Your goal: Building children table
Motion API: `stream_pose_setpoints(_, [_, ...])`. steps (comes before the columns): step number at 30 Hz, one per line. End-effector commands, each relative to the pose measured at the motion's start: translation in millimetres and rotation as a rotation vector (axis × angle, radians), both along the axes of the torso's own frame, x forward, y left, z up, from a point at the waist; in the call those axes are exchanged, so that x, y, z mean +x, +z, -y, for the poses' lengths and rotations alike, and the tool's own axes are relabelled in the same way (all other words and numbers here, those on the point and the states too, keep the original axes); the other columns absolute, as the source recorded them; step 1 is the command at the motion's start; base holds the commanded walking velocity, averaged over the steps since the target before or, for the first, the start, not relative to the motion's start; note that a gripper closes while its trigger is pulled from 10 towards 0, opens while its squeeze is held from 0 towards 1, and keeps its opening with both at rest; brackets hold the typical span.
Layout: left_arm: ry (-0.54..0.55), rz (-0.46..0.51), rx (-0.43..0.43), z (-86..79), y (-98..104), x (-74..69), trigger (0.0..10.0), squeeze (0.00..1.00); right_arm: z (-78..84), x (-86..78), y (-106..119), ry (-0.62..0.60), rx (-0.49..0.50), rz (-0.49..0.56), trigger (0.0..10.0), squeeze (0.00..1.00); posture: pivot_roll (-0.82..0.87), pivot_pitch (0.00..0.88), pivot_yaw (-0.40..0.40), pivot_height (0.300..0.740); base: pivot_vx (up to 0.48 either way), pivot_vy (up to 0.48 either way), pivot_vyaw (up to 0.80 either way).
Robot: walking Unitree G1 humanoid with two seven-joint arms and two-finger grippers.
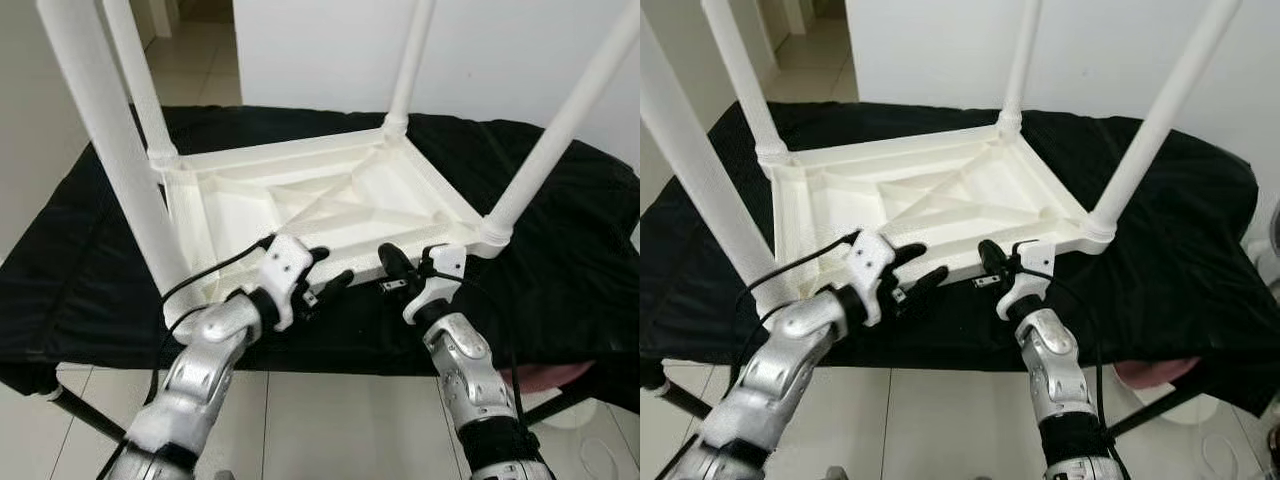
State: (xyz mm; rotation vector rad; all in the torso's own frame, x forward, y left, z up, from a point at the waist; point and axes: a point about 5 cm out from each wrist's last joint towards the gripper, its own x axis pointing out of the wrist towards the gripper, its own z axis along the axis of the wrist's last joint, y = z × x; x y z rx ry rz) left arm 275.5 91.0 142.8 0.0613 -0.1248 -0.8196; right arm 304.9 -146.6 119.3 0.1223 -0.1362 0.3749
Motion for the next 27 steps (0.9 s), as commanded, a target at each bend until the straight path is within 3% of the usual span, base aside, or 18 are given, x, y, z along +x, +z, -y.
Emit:
stream_pose_setpoints(1, [0.015,0.022,-0.027,-10.1,7,-9.0,10.0,0.0,2.0,0.9,-3,-0.005,-0.011,-0.007,10.0,0.0,-0.01,0.0,-0.05,0.74,0.0,0.0,0.0])
stream_pose_setpoints(4, [0.027,0.042,-0.04,-14.7,10,-15.9,10.0,0.0,1.7,1.9,-3,-0.002,-0.012,-0.008,10.0,0.0,0.0,0.0,-0.056,0.74,0.0,0.0,0.0])
stream_pose_setpoints(7, [0.03,0.03,-0.072,-23.8,19,-34.2,10.0,0.0,0.3,4.9,-3,0.013,-0.017,-0.009,10.0,0.0,0.02,0.0,-0.071,0.74,0.0,0.0,0.0])
stream_pose_setpoints(12, [-0.007,0.026,-0.063,-31.6,23,-50.8,10.0,0.0,-2.2,6.8,-3,0.035,-0.023,-0.008,10.0,0.0,0.03,0.0,-0.076,0.74,0.0,0.0,0.0])
stream_pose_setpoints(13, [-0.028,0.002,-0.056,-37.4,23,-60.0,10.0,0.0,-3.0,7.6,-3,0.042,-0.025,-0.007,10.0,0.0,0.04,0.0,-0.079,0.74,0.0,0.0,0.0])
stream_pose_setpoints(16, [-0.048,-0.037,-0.049,-45.1,20,-69.1,10.0,0.0,-3.2,8.6,-3,0.045,-0.026,-0.007,10.0,0.0,0.05,0.0,-0.083,0.74,0.0,0.0,0.0])
stream_pose_setpoints(23, [-0.062,-0.113,-0.036,-59.2,16,-82.2,10.0,0.0,-3.7,10.5,-4,0.05,-0.029,-0.006,10.0,0.0,0.06,0.0,-0.084,0.74,0.0,0.0,0.0])
stream_pose_setpoints(27, [-0.06,-0.208,0.011,-84.7,12,-95.9,10.0,0.0,-4.5,12.7,-5,0.055,-0.028,-0.006,10.0,0.0,0.07,0.0,-0.086,0.74,0.0,0.0,0.0])
